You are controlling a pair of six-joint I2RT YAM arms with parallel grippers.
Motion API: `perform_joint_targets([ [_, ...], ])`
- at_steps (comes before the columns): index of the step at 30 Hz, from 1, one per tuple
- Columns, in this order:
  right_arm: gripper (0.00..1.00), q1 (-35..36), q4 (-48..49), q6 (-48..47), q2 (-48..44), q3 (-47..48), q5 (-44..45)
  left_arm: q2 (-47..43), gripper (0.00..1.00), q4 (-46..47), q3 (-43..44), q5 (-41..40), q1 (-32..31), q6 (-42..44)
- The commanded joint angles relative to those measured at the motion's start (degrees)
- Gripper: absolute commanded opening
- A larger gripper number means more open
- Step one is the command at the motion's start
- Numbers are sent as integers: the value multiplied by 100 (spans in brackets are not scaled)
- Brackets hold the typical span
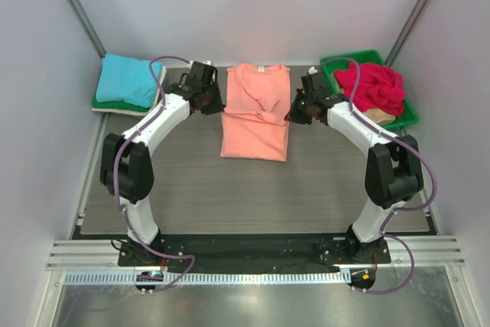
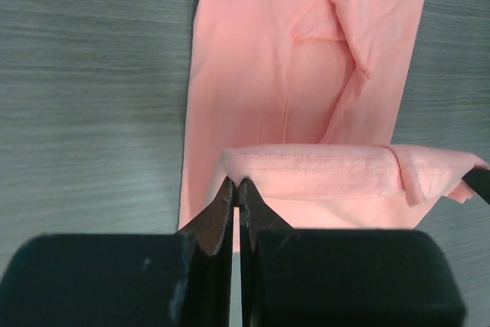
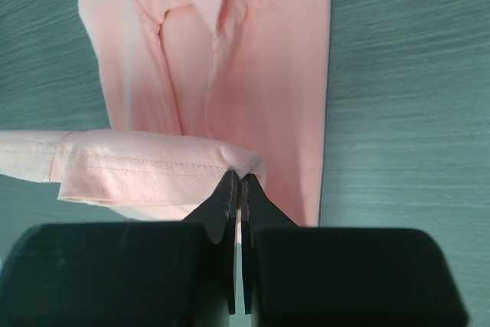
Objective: Fold and stack the t-shirts
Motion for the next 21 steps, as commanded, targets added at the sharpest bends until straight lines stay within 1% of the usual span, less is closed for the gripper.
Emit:
perform_joint_targets([
  [1, 1, -167, 43, -267, 256, 421, 215, 513, 0, 2, 641, 484, 204, 343],
  [3, 1, -263, 51, -276, 520, 587, 224, 760, 0, -15, 862, 571, 239, 369],
  [4, 1, -316, 51, -276, 617, 666, 215, 1031, 0, -16, 968, 659, 248, 396],
  [8, 1, -483, 60, -233, 1100, 1175, 110, 1647, 0, -217, 1774, 677, 292, 466],
  [13, 1, -553, 43, -232, 1864, 1843, -171, 2289, 0, -578, 2585, 704, 371, 528],
  [14, 6, -580, 43, -241, 1970, 1958, -224, 2490, 0, -613, 2742, 747, 388, 519],
  [16, 17, -597, 17, -267, 2294, 2213, -382, 2790, 3, -954, 3444, 791, 467, 458],
  [17, 34, -650, -1, -268, 2392, 2562, -435, 3105, 6, -1121, 3734, 809, 503, 431],
  [18, 46, -702, -53, -276, 2532, 2766, -505, 3247, 13, -1445, 4398, 870, 555, 405],
  [19, 56, -729, -228, -294, 2647, 3255, -575, 3379, 32, -1605, 4727, 932, 582, 370],
  [20, 71, -825, -412, -337, 2874, 3530, -550, 3502, 46, -1763, 5017, 976, 599, 343],
  [21, 74, -870, -632, -355, 2955, 3811, -515, 3625, 60, -1973, 5290, 1072, 634, 343],
])
